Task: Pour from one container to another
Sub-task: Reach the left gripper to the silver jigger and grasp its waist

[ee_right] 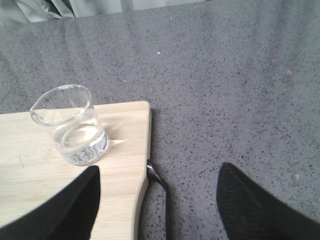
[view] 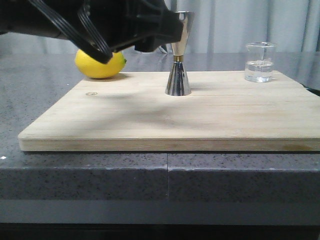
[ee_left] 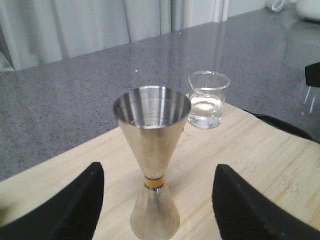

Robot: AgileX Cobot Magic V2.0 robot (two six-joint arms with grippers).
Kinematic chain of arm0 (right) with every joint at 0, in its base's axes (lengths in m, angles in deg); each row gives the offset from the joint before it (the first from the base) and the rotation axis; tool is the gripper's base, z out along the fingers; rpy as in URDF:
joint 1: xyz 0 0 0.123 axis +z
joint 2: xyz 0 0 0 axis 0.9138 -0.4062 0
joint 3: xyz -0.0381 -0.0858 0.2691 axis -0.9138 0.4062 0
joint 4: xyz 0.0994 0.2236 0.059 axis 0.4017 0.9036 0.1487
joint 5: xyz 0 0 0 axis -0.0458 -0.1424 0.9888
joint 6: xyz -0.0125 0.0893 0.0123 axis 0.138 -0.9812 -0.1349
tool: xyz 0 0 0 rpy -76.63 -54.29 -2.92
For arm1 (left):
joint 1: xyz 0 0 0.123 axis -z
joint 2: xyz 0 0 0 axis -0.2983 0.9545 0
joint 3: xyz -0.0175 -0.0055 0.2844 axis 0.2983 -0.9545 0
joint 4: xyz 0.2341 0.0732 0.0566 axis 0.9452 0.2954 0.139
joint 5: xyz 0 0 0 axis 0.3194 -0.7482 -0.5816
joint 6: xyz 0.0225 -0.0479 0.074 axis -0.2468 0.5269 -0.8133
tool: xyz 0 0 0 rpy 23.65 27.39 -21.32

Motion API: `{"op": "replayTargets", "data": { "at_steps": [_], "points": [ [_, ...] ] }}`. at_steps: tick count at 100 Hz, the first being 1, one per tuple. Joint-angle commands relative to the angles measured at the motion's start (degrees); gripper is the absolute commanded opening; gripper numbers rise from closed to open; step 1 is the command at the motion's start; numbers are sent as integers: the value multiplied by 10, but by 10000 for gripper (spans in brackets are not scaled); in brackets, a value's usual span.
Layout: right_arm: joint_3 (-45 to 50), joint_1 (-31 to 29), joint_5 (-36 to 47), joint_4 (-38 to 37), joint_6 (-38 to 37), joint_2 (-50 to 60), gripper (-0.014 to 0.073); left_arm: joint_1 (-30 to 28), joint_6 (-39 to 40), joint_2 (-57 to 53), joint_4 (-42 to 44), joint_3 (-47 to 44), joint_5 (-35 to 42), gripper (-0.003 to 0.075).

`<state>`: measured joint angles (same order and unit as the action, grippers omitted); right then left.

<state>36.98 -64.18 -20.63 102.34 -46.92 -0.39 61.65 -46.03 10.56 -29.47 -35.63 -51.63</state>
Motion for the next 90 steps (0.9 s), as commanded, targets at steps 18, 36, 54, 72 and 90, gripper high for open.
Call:
{"op": "replayTargets", "data": {
  "at_steps": [18, 36, 54, 72, 90],
  "points": [
    [-21, 1, 51, -12, 2, 6, 450, 5, 31, 25, 14, 19, 107, 440],
    [-21, 1, 51, -15, 2, 6, 450, 5, 46, 53, 14, 19, 137, 440],
    [-21, 1, 51, -19, 2, 6, 450, 5, 47, 76, 14, 38, 142, 440],
    [-21, 1, 51, -20, 2, 6, 450, 5, 62, 98, 27, 70, 138, 440],
    [-21, 1, 52, -23, 2, 6, 450, -5, 73, 106, 33, 81, 136, 440]
  ]
}}
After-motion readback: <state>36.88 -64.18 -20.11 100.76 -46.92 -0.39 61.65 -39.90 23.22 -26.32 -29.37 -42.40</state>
